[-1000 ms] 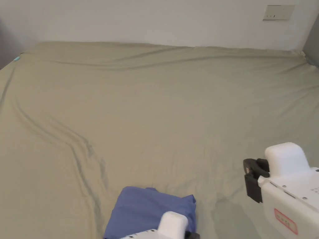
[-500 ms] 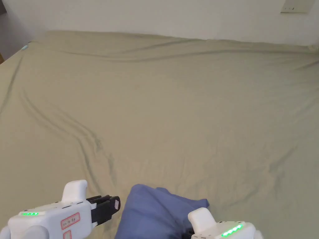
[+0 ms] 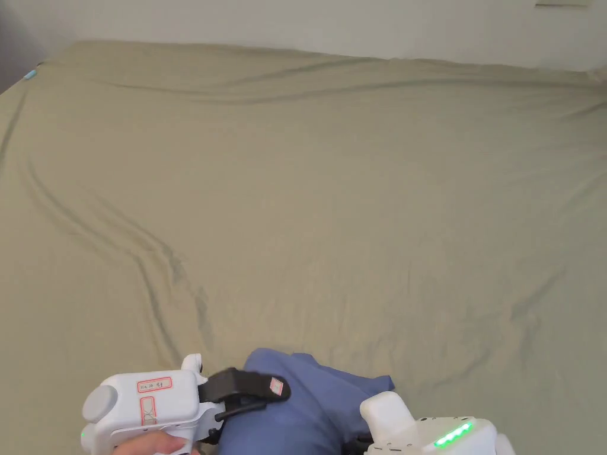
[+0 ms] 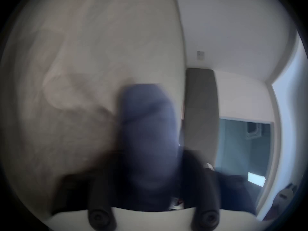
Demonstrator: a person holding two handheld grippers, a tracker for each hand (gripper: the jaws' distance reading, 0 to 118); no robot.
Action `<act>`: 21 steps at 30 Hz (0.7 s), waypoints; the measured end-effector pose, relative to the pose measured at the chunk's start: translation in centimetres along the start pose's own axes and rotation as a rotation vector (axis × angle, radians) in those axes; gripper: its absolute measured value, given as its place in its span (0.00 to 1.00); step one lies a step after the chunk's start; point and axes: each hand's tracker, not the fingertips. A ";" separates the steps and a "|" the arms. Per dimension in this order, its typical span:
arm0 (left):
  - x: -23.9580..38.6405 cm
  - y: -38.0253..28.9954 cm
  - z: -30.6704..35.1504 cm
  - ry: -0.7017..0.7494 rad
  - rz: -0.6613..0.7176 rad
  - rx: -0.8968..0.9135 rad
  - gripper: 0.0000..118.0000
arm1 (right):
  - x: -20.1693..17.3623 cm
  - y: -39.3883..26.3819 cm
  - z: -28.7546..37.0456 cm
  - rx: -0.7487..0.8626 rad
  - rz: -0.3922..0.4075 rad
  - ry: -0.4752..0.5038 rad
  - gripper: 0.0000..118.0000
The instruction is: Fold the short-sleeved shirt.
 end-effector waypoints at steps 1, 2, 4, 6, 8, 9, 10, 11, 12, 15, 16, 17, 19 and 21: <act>-0.6 -0.5 -0.5 0.083 0.012 0.005 0.23 | -0.1 0.1 0.0 -0.002 0.000 -0.005 0.01; -0.7 -0.8 -0.8 0.119 0.012 0.011 0.23 | -0.3 0.2 0.0 -0.008 0.004 -0.010 0.01; 1.3 -1.1 -0.3 0.142 -0.112 0.023 0.23 | -1.0 0.8 0.4 -0.024 -0.015 -0.042 0.01; 4.2 -2.1 -0.1 0.333 -0.312 0.045 0.23 | -1.4 1.4 1.6 0.005 -0.017 -0.058 0.01; 6.6 -3.4 -0.3 0.488 -0.465 0.047 0.23 | -1.5 2.3 4.0 0.121 0.001 -0.080 0.01; 7.6 -4.2 -0.4 0.512 -0.500 0.049 0.23 | -1.6 3.0 5.4 0.175 0.009 -0.120 0.01; 8.3 -4.9 -0.4 0.534 -0.530 0.055 0.23 | -1.6 3.6 6.6 0.214 0.013 -0.156 0.01; 9.0 -5.6 -0.3 0.567 -0.561 0.068 0.23 | -1.6 4.2 8.0 0.259 0.015 -0.198 0.01; 9.7 -6.4 -0.2 0.588 -0.585 0.091 0.23 | -1.7 4.8 9.5 0.307 0.011 -0.230 0.01; 10.9 -8.0 0.7 0.653 -0.680 0.145 0.23 | -2.1 6.0 13.1 0.406 0.021 -0.330 0.01; 11.2 -8.4 1.0 0.677 -0.708 0.160 0.23 | -2.4 6.2 14.0 0.429 0.032 -0.365 0.01; 11.4 -8.3 1.6 0.709 -0.731 0.165 0.23 | -2.9 6.3 15.0 0.454 0.048 -0.399 0.01; 11.7 -8.7 2.4 0.772 -0.789 0.185 0.23 | -3.9 6.3 16.3 0.509 0.067 -0.463 0.01; 11.6 -8.3 3.3 0.867 -0.810 0.214 0.23 | -5.5 6.1 17.3 0.573 0.094 -0.528 0.01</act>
